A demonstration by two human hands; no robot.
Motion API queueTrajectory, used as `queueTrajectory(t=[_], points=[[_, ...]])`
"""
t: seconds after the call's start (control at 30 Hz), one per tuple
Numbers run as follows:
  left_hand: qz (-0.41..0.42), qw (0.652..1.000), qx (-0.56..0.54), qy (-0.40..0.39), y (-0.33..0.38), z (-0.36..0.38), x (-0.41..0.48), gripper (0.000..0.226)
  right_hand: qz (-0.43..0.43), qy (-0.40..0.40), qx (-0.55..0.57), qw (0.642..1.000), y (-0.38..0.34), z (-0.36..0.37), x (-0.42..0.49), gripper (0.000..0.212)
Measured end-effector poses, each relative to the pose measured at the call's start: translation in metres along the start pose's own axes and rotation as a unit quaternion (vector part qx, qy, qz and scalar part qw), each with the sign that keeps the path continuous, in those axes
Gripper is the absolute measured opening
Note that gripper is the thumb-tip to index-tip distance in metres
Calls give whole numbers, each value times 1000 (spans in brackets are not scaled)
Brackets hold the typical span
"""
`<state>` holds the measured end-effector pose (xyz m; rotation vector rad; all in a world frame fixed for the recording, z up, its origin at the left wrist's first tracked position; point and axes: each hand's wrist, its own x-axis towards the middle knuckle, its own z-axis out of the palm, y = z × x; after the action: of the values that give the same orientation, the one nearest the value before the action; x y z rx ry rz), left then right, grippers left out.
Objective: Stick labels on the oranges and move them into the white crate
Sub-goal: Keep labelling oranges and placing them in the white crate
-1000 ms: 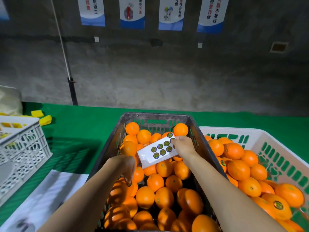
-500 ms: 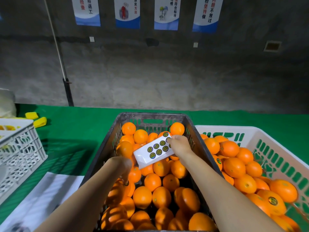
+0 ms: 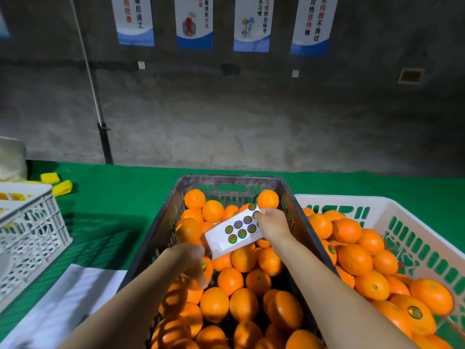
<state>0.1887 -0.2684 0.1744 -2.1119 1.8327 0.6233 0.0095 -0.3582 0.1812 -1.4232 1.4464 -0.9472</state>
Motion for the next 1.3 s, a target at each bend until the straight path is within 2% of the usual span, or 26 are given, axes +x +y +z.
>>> queueTrajectory(t=[0.07, 0.13, 0.2, 0.3, 0.37, 0.47, 0.53, 0.6, 0.67, 0.77, 0.83, 0.9, 1.0, 1.03, 1.17, 1.2, 1.3], points=[[78, 993, -50, 68, -5, 1, 13, 64, -19, 13, -32, 999, -1, 0, 0, 23], [151, 964, -156, 151, -4, -2, 19, 46, -45, 48, -65, 996, -1, 0, -1, 18], [186, 937, -210, 209, 0, -7, 19, 42, -71, 100, -80, 989, -2, -2, -5, 26], [173, 912, -230, 291, 2, -10, 17, 47, -145, 161, -121, 969, -3, -5, -9, 26], [159, 887, -265, 343, 4, -12, 14, 50, -174, 163, -136, 962, -6, -4, -11, 21], [145, 848, -304, 410, 7, -13, 10, 58, -167, 147, -132, 966, -6, -1, -13, 27], [146, 836, -306, 431, 10, -15, 7, 72, -173, 126, -114, 970, -7, 3, -12, 29], [140, 832, -297, 448, 12, -17, 4, 78, -174, 69, -60, 980, -12, 6, -14, 28], [134, 826, -292, 463, 14, -18, 2, 78, -165, -19, -6, 986, -17, 9, -18, 54], [154, 800, -304, 493, 17, -19, -3, 61, -158, -124, 24, 979, -20, 14, -26, 101], [165, 792, -305, 502, 17, -20, -5, 57, -165, -156, 8, 974, -20, 15, -28, 108], [176, 801, -282, 498, 17, -21, -5, 61, -177, -167, 0, 970, -20, 15, -28, 94], [206, 804, -240, 503, 19, -21, -6, 66, -189, -185, 34, 964, -24, 14, -31, 59], [214, 801, -235, 507, 19, -22, -7, 66, -192, -186, 48, 962, -25, 14, -33, 54], [220, 795, -244, 510, 20, -23, -7, 66, -195, -174, 63, 963, -25, 16, -35, 68], [221, 793, -249, 510, 21, -23, -6, 66, -193, -176, 70, 963, -24, 17, -34, 66], [228, 795, -250, 504, 19, -21, -4, 68, -177, -139, 92, 970, -28, 14, -32, 32]])
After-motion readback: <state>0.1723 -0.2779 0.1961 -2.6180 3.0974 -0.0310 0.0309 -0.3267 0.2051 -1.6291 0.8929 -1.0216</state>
